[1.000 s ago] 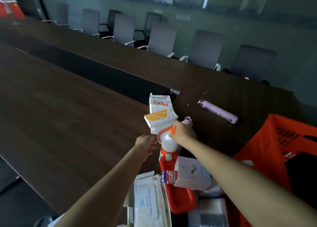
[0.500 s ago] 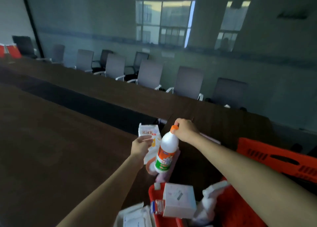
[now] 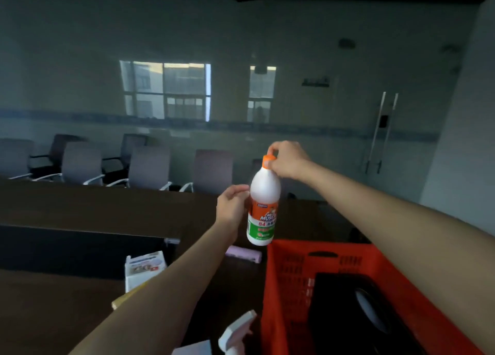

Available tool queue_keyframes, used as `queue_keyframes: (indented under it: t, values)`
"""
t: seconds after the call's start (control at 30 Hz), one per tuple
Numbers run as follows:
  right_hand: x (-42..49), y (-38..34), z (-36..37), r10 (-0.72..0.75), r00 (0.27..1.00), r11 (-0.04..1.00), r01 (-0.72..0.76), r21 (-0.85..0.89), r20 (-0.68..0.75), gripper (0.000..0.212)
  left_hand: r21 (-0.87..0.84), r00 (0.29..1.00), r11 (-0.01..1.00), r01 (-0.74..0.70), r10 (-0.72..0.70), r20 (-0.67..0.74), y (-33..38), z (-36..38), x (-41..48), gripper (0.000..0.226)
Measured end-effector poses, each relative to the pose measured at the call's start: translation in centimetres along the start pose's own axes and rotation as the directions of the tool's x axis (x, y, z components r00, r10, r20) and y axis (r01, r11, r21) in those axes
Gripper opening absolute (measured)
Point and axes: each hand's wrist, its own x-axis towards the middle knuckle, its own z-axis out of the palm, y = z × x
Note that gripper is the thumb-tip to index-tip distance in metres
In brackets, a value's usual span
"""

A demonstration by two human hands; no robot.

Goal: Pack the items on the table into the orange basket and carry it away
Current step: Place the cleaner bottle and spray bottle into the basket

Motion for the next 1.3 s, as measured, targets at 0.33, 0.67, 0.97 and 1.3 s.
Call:
queue_keyframes:
  t: [0.33,0.67,0.97,1.3]
  values:
    - [-6.9,13.4,-4.9,0.274,0.952,0.959,-0.26,-0.114,0.135,0.022,0.097,0.912,0.938,0.332,-0.346,0.222,-6.8,14.4,-3.3,0.023]
    - [-17.1,22.6,-7.0,0.441,0.884,0.881,-0.394,-0.261,0.153,0.016,0.396,0.58,0.753,0.525,-0.657,0.481,-15.8,21.8,-10.0,0.009]
    - [-23.9,27.0,-4.7,0.583,0.79,0.804,-0.528,-0.274,0.188,0.021,0.607,0.346,0.597,0.524,-0.801,0.489,-22.3,23.0,-13.6,0.014]
    - [-28.3,30.5,3.0,0.637,0.709,0.761,-0.518,-0.39,0.303,0.024,0.536,0.31,0.434,0.724,-0.899,0.31,-29.1,21.8,-15.8,0.017]
